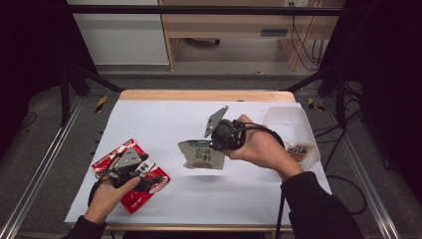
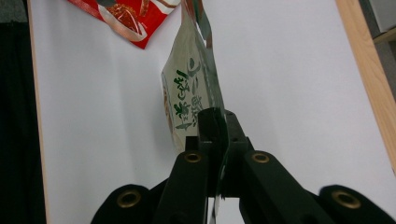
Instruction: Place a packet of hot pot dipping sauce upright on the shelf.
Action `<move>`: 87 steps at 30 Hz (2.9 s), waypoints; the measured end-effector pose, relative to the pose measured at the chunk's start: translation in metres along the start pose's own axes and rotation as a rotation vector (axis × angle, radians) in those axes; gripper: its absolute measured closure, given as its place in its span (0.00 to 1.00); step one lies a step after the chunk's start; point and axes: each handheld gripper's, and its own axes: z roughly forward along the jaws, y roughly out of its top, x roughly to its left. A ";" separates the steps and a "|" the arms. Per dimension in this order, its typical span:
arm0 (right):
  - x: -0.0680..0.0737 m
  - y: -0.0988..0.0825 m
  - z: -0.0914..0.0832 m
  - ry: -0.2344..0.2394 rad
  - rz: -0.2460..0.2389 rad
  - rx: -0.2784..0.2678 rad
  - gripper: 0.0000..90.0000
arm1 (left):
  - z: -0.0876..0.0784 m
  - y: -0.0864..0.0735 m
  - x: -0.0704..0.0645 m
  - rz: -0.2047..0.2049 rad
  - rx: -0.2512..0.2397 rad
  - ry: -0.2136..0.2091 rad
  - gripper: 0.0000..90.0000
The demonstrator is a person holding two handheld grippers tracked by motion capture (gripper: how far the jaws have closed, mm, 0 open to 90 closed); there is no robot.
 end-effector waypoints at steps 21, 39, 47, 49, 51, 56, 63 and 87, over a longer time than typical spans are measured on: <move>-0.024 -0.033 -0.084 -0.102 0.027 -0.049 1.00 | -0.005 -0.008 0.008 -0.061 -0.051 0.086 0.08; -0.048 -0.070 -0.129 -0.212 0.093 -0.100 1.00 | -0.004 -0.011 0.007 -0.043 -0.033 0.108 0.08; -0.060 -0.086 -0.143 -0.245 0.119 -0.104 1.00 | -0.004 -0.011 0.005 -0.030 -0.034 0.115 0.08; -0.062 -0.089 -0.145 -0.248 0.126 -0.106 1.00 | -0.004 -0.011 0.005 -0.029 -0.033 0.116 0.08; -0.065 -0.092 -0.148 -0.257 0.129 -0.099 1.00 | -0.004 -0.011 0.004 -0.028 -0.035 0.118 0.08; -0.069 -0.099 -0.154 -0.274 0.140 -0.105 1.00 | -0.004 -0.011 0.004 -0.025 -0.033 0.119 0.08; -0.073 -0.112 -0.159 -0.290 0.156 -0.112 1.00 | -0.004 -0.010 0.003 -0.019 -0.033 0.122 0.08; -0.092 -0.159 -0.133 -0.302 0.210 -0.125 1.00 | -0.001 -0.010 0.002 -0.016 -0.021 0.122 0.07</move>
